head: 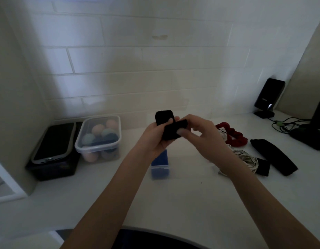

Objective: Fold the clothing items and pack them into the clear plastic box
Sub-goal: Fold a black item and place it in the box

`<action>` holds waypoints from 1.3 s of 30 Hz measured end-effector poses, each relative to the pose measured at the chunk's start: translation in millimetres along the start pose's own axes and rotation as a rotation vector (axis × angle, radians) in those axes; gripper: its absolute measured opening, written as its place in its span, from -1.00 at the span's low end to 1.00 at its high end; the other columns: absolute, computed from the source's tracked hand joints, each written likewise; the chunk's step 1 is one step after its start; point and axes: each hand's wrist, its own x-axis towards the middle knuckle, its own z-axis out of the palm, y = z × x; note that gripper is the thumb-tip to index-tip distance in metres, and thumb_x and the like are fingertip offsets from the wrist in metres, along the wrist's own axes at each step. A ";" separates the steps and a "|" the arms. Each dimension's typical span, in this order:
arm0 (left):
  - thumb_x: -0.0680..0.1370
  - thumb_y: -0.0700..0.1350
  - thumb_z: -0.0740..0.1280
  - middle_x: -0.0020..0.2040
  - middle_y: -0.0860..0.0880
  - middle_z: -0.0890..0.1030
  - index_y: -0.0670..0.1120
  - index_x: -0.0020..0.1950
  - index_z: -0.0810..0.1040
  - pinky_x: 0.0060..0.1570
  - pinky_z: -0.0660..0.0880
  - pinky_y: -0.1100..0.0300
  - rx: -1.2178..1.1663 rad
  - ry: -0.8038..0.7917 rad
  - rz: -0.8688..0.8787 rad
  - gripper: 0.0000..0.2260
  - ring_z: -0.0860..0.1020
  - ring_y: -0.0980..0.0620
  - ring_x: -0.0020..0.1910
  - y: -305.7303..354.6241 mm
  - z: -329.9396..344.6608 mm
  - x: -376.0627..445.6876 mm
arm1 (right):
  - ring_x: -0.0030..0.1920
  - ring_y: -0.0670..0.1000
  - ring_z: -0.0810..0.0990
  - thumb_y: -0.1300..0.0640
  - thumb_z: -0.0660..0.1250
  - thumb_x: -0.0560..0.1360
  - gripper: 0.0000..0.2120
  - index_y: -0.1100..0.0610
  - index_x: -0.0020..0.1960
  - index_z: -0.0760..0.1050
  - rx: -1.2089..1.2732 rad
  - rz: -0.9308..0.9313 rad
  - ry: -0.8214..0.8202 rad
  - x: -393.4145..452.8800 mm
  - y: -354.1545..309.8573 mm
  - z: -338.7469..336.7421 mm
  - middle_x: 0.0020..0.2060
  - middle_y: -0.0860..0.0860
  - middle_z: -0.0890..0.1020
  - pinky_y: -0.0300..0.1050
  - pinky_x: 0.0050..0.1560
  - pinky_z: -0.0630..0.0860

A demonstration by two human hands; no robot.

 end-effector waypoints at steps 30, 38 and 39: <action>0.51 -0.16 0.35 -0.16 -0.02 0.68 -0.09 -0.07 0.61 -0.11 0.60 0.30 0.651 0.007 0.219 -0.94 0.68 0.12 -0.18 -0.7 9.0 -25.3 | -0.17 0.04 0.70 0.09 0.39 0.46 -0.74 0.05 0.10 0.40 0.282 0.352 0.286 -0.3 -8.6 -6.3 -0.20 0.12 0.71 0.06 -0.09 0.66; 0.57 0.01 0.24 -0.09 -0.13 0.69 -0.15 0.01 0.64 0.01 0.54 -0.03 1.384 0.084 0.332 -0.72 0.63 -0.10 -0.09 6.5 -6.5 -36.7 | -0.19 0.08 0.69 0.13 0.39 0.47 -0.77 0.10 0.01 0.35 0.177 0.443 0.212 -3.9 -2.4 -0.9 -0.22 0.16 0.67 0.03 -0.22 0.66; 0.56 0.01 0.25 -0.08 -0.10 0.68 -0.13 0.03 0.64 0.00 0.52 0.01 1.532 0.119 0.374 -0.73 0.61 -0.08 -0.10 10.7 -10.5 -39.5 | -0.21 0.08 0.69 0.13 0.40 0.46 -0.77 0.09 -0.04 0.35 0.115 0.468 0.179 -4.0 1.4 -2.2 -0.24 0.17 0.68 0.08 -0.23 0.64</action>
